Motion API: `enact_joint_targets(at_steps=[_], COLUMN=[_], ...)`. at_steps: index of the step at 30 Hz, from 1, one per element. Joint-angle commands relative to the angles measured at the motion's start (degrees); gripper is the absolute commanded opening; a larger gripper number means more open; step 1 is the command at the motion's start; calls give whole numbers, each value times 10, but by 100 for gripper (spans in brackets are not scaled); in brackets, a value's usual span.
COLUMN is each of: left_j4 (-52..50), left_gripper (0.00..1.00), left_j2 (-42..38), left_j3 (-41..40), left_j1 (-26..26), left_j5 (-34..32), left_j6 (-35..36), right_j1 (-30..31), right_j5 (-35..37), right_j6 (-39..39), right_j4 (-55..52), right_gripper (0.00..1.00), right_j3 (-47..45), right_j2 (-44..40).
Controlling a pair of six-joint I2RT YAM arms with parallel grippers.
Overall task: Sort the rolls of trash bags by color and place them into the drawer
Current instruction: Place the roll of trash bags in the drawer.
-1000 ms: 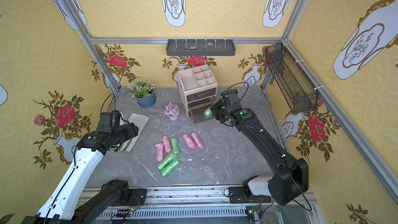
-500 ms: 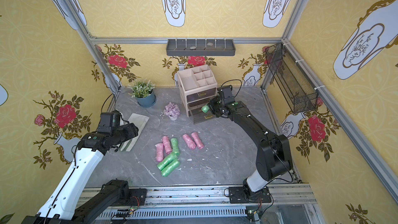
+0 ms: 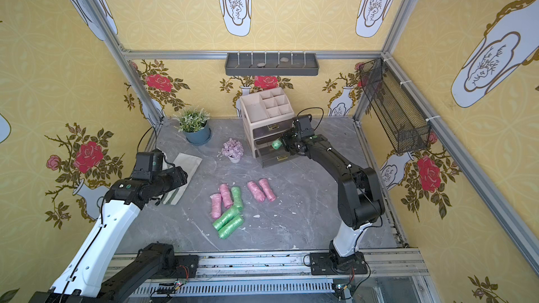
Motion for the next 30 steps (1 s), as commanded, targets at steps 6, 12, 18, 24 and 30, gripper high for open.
enact_joint_targets(at_steps=[6, 12, 18, 24, 30], left_j4=[6, 7, 7, 7, 7], left_gripper=[63, 63, 63, 64, 64], left_j2=[5, 7, 12, 15, 18], left_j3=[-1, -2, -1, 0, 0], left_j1=[0, 1, 1, 0, 1], left_j5=[11, 12, 15, 13, 13], left_j6=[7, 7, 7, 7, 7], right_j1=[-3, -3, -8, -12, -15], right_j5=[-4, -13, -16, -14, -20], right_j6=[9, 9, 15, 13, 17], right_j4=[54, 67, 84, 91, 96], right_gripper=[25, 26, 28, 30, 34], right_j3=[14, 37, 46, 62, 73], right_j2=[32, 64, 87, 102, 115])
